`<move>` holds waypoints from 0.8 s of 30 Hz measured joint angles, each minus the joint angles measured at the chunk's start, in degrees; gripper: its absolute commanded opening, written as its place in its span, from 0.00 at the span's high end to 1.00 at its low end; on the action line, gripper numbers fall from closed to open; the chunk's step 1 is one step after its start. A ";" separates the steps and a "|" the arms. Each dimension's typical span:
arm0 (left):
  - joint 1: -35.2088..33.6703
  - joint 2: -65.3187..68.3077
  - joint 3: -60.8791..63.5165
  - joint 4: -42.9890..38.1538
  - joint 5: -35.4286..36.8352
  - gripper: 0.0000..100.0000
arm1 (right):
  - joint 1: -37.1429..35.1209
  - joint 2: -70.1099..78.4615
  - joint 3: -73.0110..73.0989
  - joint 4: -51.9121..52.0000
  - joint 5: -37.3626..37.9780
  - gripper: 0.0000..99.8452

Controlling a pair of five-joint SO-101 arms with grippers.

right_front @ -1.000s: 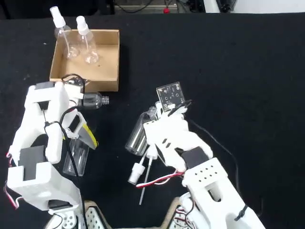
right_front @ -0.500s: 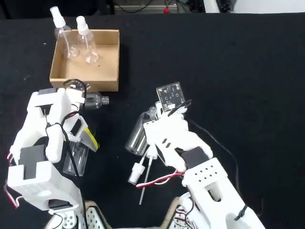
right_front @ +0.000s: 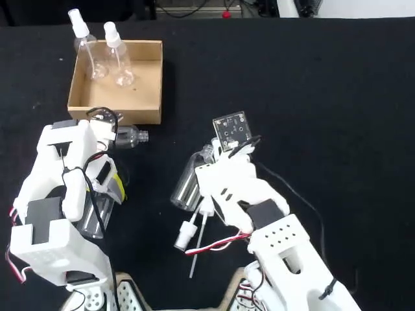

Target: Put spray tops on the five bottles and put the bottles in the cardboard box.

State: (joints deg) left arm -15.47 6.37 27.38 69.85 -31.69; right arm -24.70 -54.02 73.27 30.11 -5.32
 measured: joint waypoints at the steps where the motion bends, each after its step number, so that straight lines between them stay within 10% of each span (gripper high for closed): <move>1: 0.00 0.00 0.00 0.00 0.00 0.75 | 0.00 0.00 0.00 0.00 0.00 0.82; 24: 5.63 -17.93 6.33 -4.92 4.48 0.75 | 6.51 0.00 -5.63 8.26 0.00 0.82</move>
State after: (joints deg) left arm -9.85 -11.56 33.71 64.92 -27.21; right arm -18.20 -54.02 67.65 38.37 -5.32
